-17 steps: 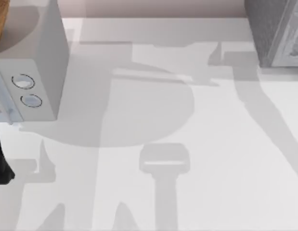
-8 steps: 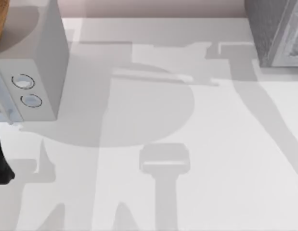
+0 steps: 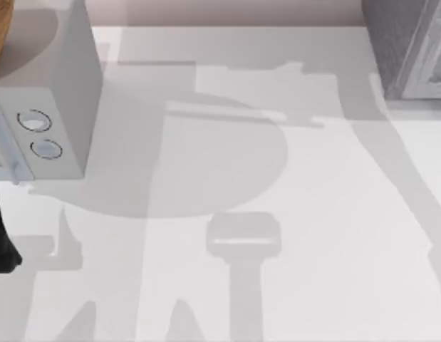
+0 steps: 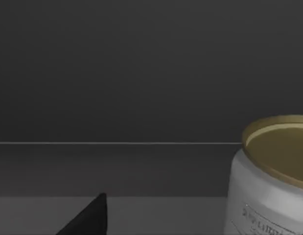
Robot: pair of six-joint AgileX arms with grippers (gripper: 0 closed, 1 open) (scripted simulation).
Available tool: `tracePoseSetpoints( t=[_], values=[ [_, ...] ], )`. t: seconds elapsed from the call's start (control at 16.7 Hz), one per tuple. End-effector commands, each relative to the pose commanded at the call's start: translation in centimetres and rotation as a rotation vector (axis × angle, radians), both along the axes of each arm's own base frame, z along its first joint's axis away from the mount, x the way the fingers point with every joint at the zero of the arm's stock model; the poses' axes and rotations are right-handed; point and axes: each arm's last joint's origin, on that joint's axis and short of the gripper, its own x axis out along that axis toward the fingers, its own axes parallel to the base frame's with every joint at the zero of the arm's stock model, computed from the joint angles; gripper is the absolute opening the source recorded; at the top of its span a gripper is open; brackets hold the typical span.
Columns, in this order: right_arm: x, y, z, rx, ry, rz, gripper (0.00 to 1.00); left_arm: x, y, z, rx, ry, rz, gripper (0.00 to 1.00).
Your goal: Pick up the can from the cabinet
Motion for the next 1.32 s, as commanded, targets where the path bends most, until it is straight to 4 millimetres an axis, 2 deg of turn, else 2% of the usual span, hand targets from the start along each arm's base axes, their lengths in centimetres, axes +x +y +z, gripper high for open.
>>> tracePoseSetpoints(
  t=[0.06,0.84,1.32],
  values=[
    [0.00,0.00,0.00,0.000,0.000,0.000,1.00,0.00,0.00,0.00,0.000,0.000,0.000,1.00],
    [0.00,0.00,0.00,0.000,0.000,0.000,0.02,0.00,0.00,0.00,0.000,0.000,0.000,1.00],
    [0.00,0.00,0.00,0.000,0.000,0.000,0.00,0.00,0.00,0.00,0.000,0.000,0.000,1.00]
  ],
)
